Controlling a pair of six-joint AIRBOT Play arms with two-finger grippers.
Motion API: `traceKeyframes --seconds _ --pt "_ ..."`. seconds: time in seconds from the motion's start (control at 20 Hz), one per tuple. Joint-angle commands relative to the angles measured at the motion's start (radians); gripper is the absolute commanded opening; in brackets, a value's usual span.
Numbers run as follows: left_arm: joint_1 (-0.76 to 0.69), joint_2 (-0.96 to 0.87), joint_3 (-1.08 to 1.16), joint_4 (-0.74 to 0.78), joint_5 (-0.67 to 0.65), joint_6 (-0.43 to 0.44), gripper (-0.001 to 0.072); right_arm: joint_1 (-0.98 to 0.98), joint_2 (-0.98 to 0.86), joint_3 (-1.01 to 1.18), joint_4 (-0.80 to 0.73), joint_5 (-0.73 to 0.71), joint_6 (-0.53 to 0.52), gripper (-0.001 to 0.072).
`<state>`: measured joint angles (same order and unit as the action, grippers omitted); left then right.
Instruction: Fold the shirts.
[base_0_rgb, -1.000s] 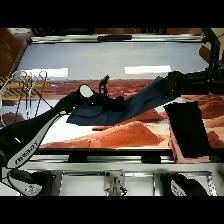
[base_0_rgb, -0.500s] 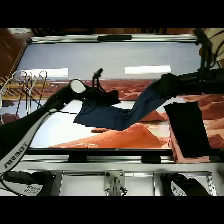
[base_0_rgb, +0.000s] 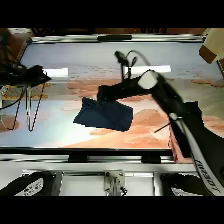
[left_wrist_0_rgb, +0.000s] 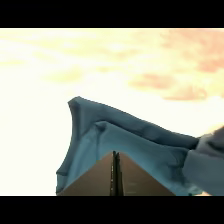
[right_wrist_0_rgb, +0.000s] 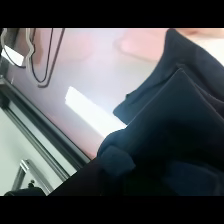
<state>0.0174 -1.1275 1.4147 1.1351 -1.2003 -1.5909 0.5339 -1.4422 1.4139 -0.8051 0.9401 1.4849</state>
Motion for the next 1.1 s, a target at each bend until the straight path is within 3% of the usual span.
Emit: traceKeyframes --seconds 0.0,0.1,0.15,0.2,0.35,0.45,0.65,0.75,0.85,0.95,1.05 --pt "0.150 0.108 0.000 0.036 -0.077 -0.002 0.0030 0.113 -0.157 0.001 0.120 -0.231 -0.030 0.0065" --pt "0.164 0.122 0.000 0.036 -0.101 0.005 0.0029 0.129 -0.223 0.001 0.220 -0.277 -0.031 0.0095" --pt "0.163 0.122 0.000 0.036 -0.103 0.008 0.0029 0.130 -0.251 0.001 0.283 -0.276 -0.031 0.0296" --pt "0.163 0.121 -0.003 0.035 -0.101 0.008 0.0030 0.130 -0.266 0.001 0.333 -0.264 -0.047 0.0561" --pt "0.163 0.117 -0.019 0.036 -0.101 0.008 0.0030 0.091 -0.244 0.001 0.313 -0.143 -0.113 0.0573" --pt "0.163 0.117 -0.027 0.036 -0.102 0.020 0.0030 0.025 -0.196 0.001 0.193 0.013 -0.101 0.0573" --pt "0.163 0.117 -0.029 0.037 -0.101 0.045 0.0030 -0.153 -0.080 0.001 -0.362 0.362 0.029 0.0575" --pt "0.163 0.117 -0.029 0.037 -0.102 0.061 0.0030 -0.272 -0.078 -0.028 -0.506 0.520 0.037 0.0671" --pt "0.163 0.117 -0.029 0.037 -0.102 0.061 0.0030 -0.391 -0.078 -0.127 -0.373 0.525 0.042 0.0671" --pt "0.163 0.117 -0.029 0.036 -0.102 0.060 0.0030 -0.434 -0.078 -0.244 -0.167 0.418 0.011 0.0671" --pt "0.163 0.117 -0.029 0.036 -0.101 0.060 0.0030 -0.401 -0.082 -0.329 -0.077 0.280 -0.037 0.0671"
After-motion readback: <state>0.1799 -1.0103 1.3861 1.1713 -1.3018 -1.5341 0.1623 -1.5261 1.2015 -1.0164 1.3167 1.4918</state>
